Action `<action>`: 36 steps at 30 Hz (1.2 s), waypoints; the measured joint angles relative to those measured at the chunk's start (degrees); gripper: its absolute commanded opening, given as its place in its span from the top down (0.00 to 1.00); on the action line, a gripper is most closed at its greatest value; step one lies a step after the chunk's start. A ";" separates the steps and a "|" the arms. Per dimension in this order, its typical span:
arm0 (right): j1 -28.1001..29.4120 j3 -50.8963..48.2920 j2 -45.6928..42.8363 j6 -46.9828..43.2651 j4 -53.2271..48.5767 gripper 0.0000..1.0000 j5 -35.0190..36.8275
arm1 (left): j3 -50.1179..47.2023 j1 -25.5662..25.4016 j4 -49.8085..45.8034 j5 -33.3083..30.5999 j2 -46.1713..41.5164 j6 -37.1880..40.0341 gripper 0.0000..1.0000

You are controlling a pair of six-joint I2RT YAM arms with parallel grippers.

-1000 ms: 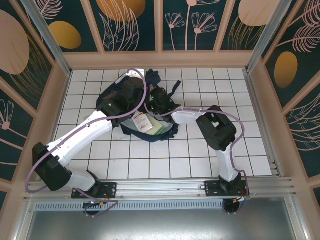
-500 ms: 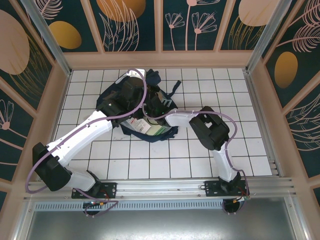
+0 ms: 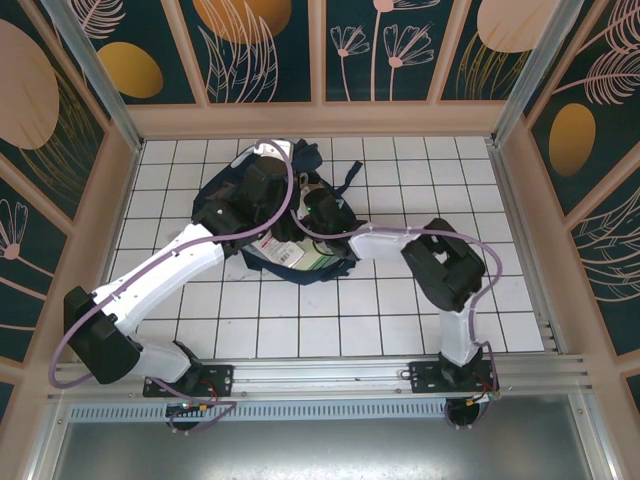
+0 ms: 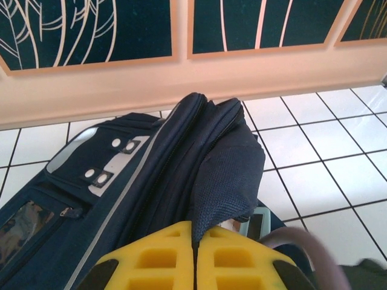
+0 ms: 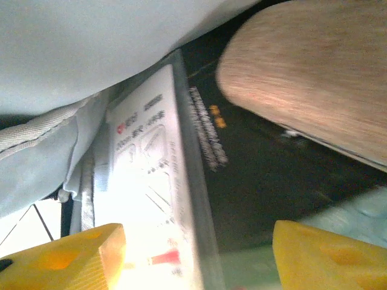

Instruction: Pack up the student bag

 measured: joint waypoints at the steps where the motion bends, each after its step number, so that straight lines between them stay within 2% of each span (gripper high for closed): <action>1: -0.35 -1.68 -2.05 -0.02 0.00 0.31 1.05 | -0.13 -0.20 0.04 0.02 0.00 0.00 0.90; 4: -0.74 -7.04 -7.96 0.00 0.57 0.26 4.02 | -0.68 -0.55 0.31 0.52 -0.24 -0.24 0.77; 6: -0.83 -11.15 -11.87 0.02 0.83 0.23 5.81 | -0.98 -0.87 1.29 1.01 -1.07 -1.03 0.59; 10: -0.94 -20.04 -20.04 -0.20 1.68 0.17 8.96 | -2.14 -0.74 4.02 0.96 -4.24 -2.89 0.46; 13: -1.42 -24.70 -26.12 -0.17 1.73 0.16 11.15 | -3.85 -0.61 4.48 0.68 -6.45 -4.83 0.37; 17: -3.02 -27.26 -33.05 -0.15 1.49 0.12 13.53 | -6.82 -0.61 4.15 -2.03 -8.46 -7.96 0.15; 22: -5.99 -30.56 -40.11 1.01 2.21 0.11 14.97 | -11.96 1.75 1.90 -5.73 -10.75 -13.07 0.13; 26: -6.75 -33.42 -42.73 1.81 3.06 0.08 14.78 | -17.59 10.12 0.26 -5.81 -11.98 -19.19 0.12; 29: -6.71 -34.86 -44.00 2.40 3.30 0.02 14.45 | -22.29 17.53 -0.72 -4.90 -12.35 -23.52 0.12; 32: -6.71 -36.54 -46.34 3.10 3.76 0.01 14.05 | -26.05 24.28 -1.42 -2.95 -12.35 -27.47 0.14; 36: -6.71 -37.18 -47.71 3.48 4.13 0.01 13.18 | -28.83 30.05 -1.31 -1.31 -10.82 -31.26 0.19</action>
